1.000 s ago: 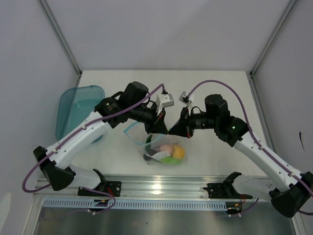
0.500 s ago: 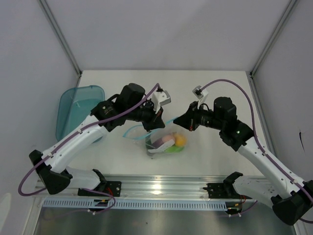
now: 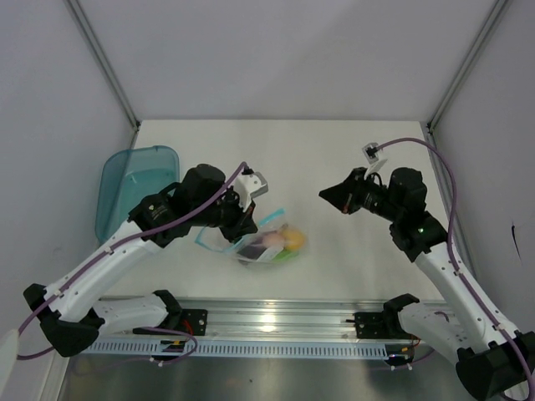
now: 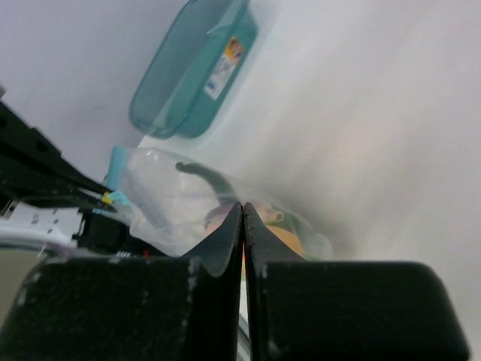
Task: Place the food in the zip-top bag and seal the zipper
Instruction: Zip the zipper food storage bag at the center of the board.
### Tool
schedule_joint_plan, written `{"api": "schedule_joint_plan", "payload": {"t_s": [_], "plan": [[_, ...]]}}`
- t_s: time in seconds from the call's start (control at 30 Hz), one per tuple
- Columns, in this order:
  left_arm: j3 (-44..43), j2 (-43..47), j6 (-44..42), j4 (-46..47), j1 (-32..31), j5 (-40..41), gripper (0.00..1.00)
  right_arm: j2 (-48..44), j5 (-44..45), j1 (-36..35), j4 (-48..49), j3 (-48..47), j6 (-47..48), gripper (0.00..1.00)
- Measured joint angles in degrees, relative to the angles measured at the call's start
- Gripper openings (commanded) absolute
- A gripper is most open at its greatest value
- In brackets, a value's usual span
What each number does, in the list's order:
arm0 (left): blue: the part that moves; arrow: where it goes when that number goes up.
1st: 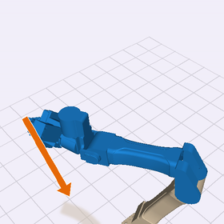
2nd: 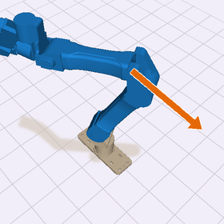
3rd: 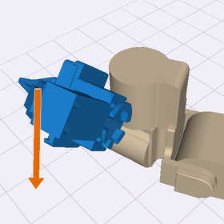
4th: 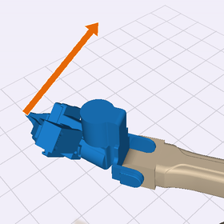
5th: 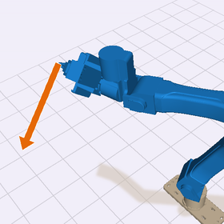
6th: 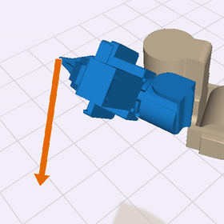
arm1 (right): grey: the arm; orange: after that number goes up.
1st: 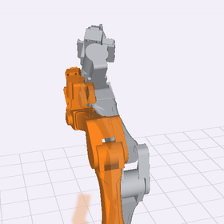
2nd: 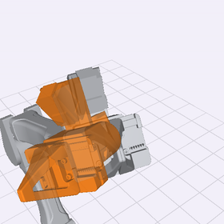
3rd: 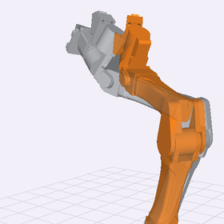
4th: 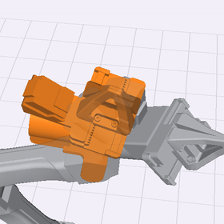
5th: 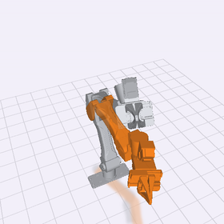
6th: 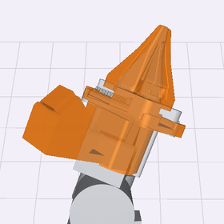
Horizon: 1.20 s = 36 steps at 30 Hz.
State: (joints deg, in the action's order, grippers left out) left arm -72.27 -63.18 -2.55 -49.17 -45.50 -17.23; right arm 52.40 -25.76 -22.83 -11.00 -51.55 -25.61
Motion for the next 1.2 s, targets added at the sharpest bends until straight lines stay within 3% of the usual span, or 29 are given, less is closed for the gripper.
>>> {"api": "schedule_joint_plan", "payload": {"t_s": [0.07, 0.1, 0.13, 0.17, 0.27, 0.57, 0.93, 1.03, 1.1, 1.2], "plan": [[0.39, 1.05, -0.09, -0.24, 0.00, -0.70, 0.01, 0.09, -5.84, 0.83, 2.03, 1.33, -0.42, 0.25], [0.39, 1.33, -0.24, -0.26, 0.00, -1.25, 0.01, 0.63, -9.14, 0.90, 2.82, 1.44, -0.59, 0.53], [0.37, 1.44, -0.50, -0.26, 0.00, -1.81, 0.01, 1.36, -12.41, 0.70, 3.65, 1.36, -0.15, 0.62], [0.31, 1.42, -0.59, -0.28, 0.00, -2.58, 0.01, 1.97, -14.53, 0.39, 4.09, 1.22, 0.50, 0.68], [-0.55, 0.81, -1.51, -0.72, 0.00, -4.70, 0.01, 5.09, -21.07, -1.75, 2.69, -1.64, 3.85, 0.69], [-3.82, -2.58, -3.10, -1.22, 0.00, -11.56, 0.01, 15.50, -30.69, -11.76, -3.48, -13.29, 13.60, 0.60], [-4.48, -3.69, -3.61, -2.01, 0.04, -14.64, 0.01, 21.59, -33.18, -16.09, -13.57, -16.83, 21.88, 0.25], [-4.48, -3.76, -3.61, -2.01, 0.11, -14.99, 0.01, 21.59, -32.96, -16.24, -14.93, -16.87, 22.73, 0.23], [-4.48, -3.93, -3.61, -2.01, 0.15, -15.13, 0.01, 21.64, -32.17, -16.39, -15.52, -16.98, 23.15, 0.04], [-4.48, -4.33, -3.61, -2.10, 0.26, -15.13, 0.01, 21.88, -29.24, -17.09, -16.13, -17.53, 23.08, 0.00]]}}
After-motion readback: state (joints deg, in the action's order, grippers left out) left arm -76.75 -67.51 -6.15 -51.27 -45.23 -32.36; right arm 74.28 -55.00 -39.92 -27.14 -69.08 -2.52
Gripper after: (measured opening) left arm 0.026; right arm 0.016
